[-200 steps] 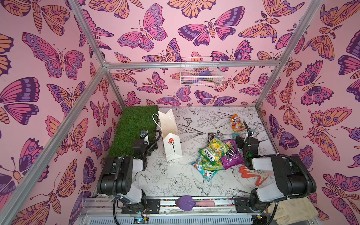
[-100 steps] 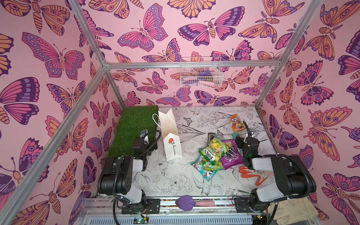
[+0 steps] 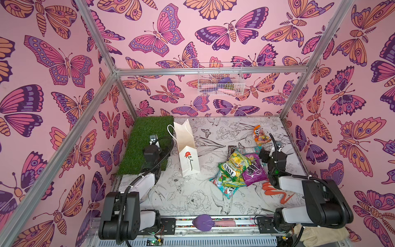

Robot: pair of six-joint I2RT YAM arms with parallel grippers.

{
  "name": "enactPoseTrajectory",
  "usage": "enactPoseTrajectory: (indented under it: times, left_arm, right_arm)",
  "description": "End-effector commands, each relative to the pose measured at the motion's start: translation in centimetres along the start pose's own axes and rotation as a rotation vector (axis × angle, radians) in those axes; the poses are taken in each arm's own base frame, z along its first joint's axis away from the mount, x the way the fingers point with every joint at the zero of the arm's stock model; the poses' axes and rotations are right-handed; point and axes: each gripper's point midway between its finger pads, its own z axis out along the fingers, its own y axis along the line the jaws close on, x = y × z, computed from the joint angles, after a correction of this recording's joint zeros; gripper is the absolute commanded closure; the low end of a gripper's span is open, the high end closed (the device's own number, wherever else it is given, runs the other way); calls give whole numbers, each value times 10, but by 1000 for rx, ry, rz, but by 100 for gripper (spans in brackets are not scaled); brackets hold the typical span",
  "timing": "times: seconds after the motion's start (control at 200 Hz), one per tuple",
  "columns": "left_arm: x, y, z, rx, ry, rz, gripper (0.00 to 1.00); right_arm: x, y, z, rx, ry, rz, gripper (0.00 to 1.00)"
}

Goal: Place the snacks into the paper bag
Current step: Pick up the snack.

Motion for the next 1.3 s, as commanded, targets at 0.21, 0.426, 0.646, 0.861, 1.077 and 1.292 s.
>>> enactPoseTrajectory:
  times: [0.21, 0.426, 0.646, 0.861, 1.077, 1.292]
  left_arm:
    - [-13, 26, -63, -144, 33, -283, 1]
    - [-31, 10, -88, -52, 187, -292, 1]
    - [-41, 2, -112, 11, 235, -331, 2]
    - [-35, -28, -123, 197, 296, -312, 0]
    - [-12, -48, -121, 281, 428, -359, 0]
    - [-3, -51, -132, 318, 421, -371, 0]
  right_arm:
    - [-50, -24, -49, 80, 43, 325, 1]
    - [-28, 3, -69, -106, 206, 472, 1]
    - [-26, 18, -83, -178, 351, 401, 1]
    - [-22, 16, -92, -158, 399, 466, 1]
    - [-5, 43, -103, -296, 537, 470, 1]
    - [12, 46, -104, -298, 646, 401, 2]
